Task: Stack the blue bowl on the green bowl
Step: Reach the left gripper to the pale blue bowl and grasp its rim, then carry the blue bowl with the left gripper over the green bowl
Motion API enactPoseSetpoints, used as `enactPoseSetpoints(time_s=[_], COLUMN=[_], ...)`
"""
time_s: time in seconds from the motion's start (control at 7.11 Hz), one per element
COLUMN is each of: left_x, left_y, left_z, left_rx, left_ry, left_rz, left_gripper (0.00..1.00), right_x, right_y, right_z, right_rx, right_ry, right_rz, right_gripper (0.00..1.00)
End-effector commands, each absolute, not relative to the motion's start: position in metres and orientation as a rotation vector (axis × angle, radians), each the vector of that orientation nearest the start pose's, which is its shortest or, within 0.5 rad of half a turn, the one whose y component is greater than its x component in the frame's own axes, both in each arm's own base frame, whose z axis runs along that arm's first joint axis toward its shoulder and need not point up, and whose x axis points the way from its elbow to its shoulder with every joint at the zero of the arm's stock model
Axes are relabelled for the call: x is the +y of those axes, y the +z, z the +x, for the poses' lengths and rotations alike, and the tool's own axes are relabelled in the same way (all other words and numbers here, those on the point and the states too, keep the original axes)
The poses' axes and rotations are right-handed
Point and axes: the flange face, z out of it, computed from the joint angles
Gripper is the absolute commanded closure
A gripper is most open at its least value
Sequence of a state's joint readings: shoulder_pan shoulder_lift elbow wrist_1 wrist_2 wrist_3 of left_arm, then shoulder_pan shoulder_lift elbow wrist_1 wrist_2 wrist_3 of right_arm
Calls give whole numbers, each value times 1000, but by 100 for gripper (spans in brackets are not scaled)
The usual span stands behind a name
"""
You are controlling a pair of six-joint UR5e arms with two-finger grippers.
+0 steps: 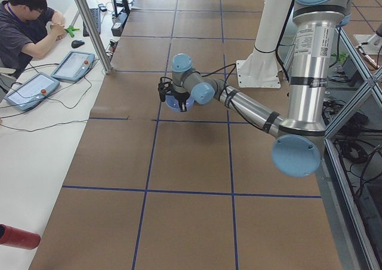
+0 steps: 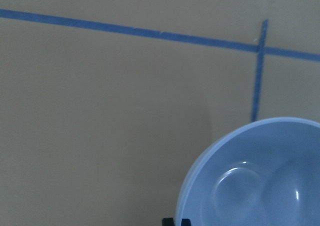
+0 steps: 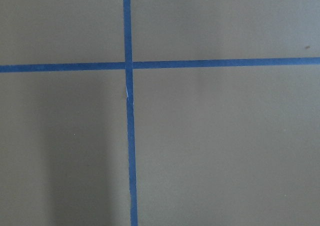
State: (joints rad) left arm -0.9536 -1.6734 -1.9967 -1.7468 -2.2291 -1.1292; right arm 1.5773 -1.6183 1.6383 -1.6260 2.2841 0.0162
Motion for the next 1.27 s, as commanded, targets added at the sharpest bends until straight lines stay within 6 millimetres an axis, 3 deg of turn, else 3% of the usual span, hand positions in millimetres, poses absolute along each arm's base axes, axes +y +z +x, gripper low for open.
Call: enactPoseSetpoints(time_s=[0.0, 0.28, 0.42, 1.12], left_x=[-448, -430, -418, -407], left_y=[307, 276, 282, 301], left_z=[308, 357, 376, 420], left_rx=[962, 947, 925, 865], left_ry=[-331, -380, -394, -402], left_rz=[-113, -118, -147, -162], left_gripper=[100, 100, 100, 100], right_x=[-469, -468, -468, -468], right_y=[657, 658, 658, 658], right_z=[71, 72, 72, 72], right_rx=[-713, -713, -713, -713], right_ry=[33, 35, 36, 36], right_rz=[-36, -37, -37, -37], right_gripper=[0, 0, 0, 0])
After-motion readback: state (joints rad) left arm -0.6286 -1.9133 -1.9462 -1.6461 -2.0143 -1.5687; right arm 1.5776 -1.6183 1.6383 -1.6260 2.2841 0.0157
